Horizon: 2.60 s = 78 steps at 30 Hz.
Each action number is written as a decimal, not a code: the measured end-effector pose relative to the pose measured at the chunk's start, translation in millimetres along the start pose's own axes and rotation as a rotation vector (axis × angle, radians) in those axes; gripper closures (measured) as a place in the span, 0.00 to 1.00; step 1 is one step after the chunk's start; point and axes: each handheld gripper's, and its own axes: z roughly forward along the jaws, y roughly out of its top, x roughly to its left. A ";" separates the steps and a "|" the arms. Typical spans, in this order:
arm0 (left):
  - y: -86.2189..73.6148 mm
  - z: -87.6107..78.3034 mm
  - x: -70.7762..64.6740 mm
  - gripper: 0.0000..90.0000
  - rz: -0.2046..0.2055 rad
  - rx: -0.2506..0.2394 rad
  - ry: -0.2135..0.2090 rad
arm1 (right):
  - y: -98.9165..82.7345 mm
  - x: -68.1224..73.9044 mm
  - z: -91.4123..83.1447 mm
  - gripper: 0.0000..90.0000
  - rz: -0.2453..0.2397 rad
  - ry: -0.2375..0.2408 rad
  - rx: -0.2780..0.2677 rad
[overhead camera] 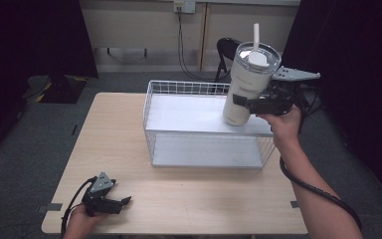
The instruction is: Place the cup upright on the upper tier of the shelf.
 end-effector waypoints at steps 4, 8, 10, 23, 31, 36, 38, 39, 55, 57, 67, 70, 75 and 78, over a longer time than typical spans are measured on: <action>0.0 0.0 0.0 0.15 0.000 0.000 -0.001 | 0.8 -1.2 1.6 0.12 0.000 -0.008 -0.005; 0.0 0.0 0.0 0.15 0.000 0.000 -0.001 | 2.4 -3.0 4.2 0.12 0.000 -0.019 -0.001; 0.0 0.0 0.0 0.15 0.000 0.000 0.000 | 2.9 -3.5 5.4 0.12 -0.001 -0.023 0.002; 0.0 0.0 0.0 0.15 -0.001 -0.001 0.000 | 1.2 -9.7 12.8 0.12 0.000 -0.051 0.009; 0.0 0.0 0.0 0.15 -0.001 -0.001 0.000 | -1.4 -12.5 16.5 0.12 0.009 -0.061 0.005; 0.0 0.0 0.0 0.15 0.000 0.000 -0.001 | -2.8 -12.9 19.3 0.12 0.010 -0.065 0.017; 0.0 0.0 0.0 0.15 0.000 0.000 -0.001 | -3.9 -13.2 20.2 0.12 0.009 -0.066 0.022; 0.0 0.0 -0.1 0.15 -0.001 -0.001 0.000 | -5.0 -13.5 21.2 0.12 0.010 -0.070 0.025; 0.0 0.0 0.0 0.15 -0.001 -0.001 0.000 | -10.2 -15.8 26.1 0.12 0.017 -0.076 0.032; 0.0 0.0 0.0 0.15 -0.001 -0.001 0.000 | -10.6 -16.0 26.5 0.11 0.015 -0.075 0.029; -0.1 -0.1 0.0 0.15 0.000 0.000 -0.001 | -11.5 -14.9 27.7 0.11 0.009 -0.073 0.029; -0.1 -0.1 0.0 0.15 0.000 0.000 -0.001 | -11.9 -15.2 27.8 0.11 0.005 -0.071 0.028; -0.1 -0.1 0.0 0.15 0.000 0.000 -0.001 | -13.7 -16.3 28.5 0.10 -0.004 -0.067 0.027; -0.1 -0.1 0.0 0.15 0.000 0.000 -0.001 | -13.3 -15.1 28.8 0.10 -0.009 -0.076 0.046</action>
